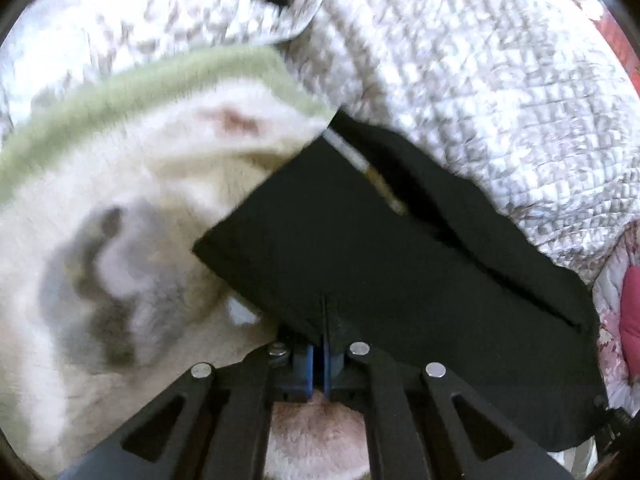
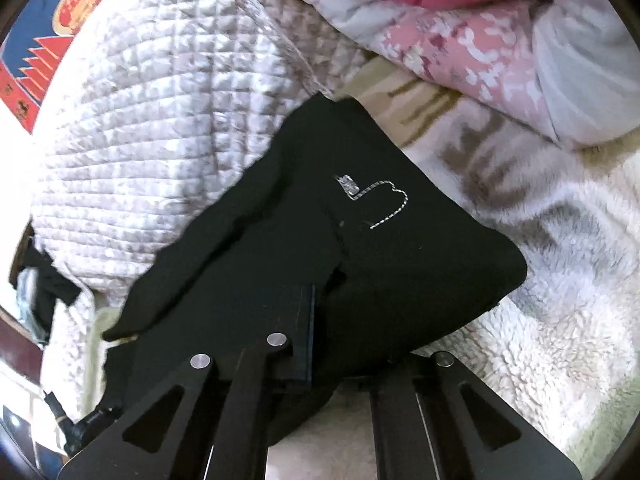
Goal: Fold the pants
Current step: 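Move both grippers to the black pants' edge and close on it, then lift the gripped edge with both grippers and fold it over the pants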
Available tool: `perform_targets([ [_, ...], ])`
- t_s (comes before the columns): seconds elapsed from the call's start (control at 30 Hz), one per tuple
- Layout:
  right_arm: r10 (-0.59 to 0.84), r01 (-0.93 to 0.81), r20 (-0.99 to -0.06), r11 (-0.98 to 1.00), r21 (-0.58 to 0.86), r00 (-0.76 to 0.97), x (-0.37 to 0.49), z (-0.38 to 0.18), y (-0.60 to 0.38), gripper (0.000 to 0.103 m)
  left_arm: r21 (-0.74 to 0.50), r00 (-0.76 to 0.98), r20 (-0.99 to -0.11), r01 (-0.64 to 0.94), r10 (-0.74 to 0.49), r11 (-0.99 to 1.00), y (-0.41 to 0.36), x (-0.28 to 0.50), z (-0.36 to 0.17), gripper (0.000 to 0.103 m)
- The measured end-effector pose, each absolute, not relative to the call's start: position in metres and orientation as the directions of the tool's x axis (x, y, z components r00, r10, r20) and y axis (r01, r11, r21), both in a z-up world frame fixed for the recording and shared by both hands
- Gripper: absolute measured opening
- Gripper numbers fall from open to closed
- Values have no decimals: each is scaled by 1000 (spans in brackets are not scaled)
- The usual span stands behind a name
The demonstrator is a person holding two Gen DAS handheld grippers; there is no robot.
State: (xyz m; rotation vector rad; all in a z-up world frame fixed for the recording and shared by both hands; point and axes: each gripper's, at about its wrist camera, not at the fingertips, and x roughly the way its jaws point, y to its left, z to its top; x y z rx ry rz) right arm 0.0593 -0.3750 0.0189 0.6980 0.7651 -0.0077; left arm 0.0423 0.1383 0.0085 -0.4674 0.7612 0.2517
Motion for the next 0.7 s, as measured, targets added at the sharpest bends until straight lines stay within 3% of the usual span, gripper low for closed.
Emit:
perform_targets([
  [0.27, 276, 202, -614, 780, 593, 739, 6, 65, -380, 4, -349, 755, -655, -329, 23, 878, 148, -24, 54, 4],
  [0.57, 282, 331, -732, 752, 570, 621, -48, 11, -395, 5, -313, 658, -753, -340, -13, 887, 148, -71, 10, 4],
  [0.67, 275, 320, -715, 751, 577, 643, -52, 23, -395, 21, -319, 658, -753, -338, -21, 885, 149, -71, 11, 5],
  [0.7, 258, 321, -710, 756, 571, 656, -55, 26, -396, 22, -317, 664, -748, -338, -14, 886, 148, -73, 14, 7],
])
